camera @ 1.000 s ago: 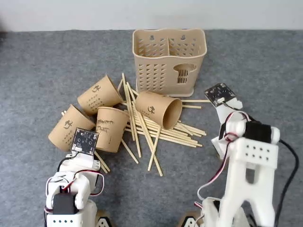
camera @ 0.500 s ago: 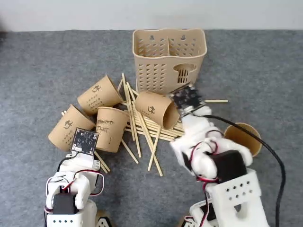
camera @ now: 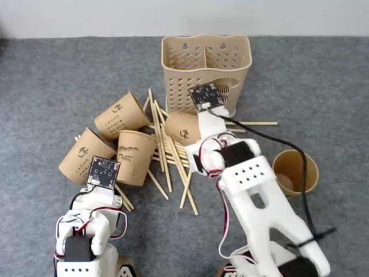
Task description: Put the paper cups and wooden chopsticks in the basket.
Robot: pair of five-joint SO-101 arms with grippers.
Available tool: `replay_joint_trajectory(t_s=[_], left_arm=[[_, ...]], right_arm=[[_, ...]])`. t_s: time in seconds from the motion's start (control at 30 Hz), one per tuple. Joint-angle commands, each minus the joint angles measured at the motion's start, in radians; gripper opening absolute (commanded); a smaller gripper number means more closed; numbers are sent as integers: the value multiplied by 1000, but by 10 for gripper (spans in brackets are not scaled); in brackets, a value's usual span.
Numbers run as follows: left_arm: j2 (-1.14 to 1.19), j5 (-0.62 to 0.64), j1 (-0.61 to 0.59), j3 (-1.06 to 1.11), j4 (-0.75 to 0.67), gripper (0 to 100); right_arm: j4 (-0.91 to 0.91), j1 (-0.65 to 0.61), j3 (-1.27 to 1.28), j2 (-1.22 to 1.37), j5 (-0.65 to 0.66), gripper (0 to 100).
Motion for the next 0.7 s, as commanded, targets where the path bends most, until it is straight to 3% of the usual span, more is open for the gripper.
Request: replay_joint_trajectory(t_s=[0.0,0.17,0.3,0.37,0.57,0.67], left_arm=[[-15,-14,0,-36,-2,49],[-15,-14,0,-36,-2,49],[-15,-14,0,-36,-2,49],[-15,-14,0,-36,-2,49],[-15,-14,0,-36,-2,49],[-15,-14,-2,-36,-2,49]], right_arm=[[-99,-27,-58,44,-14,252],[-206,-31,-58,151,-14,237],[-223,-28,-78,177,11,67],[-182,-33,-110,163,75,3],[33,-27,-239,44,121,9],[133,-27,-296,-21,210,9]])
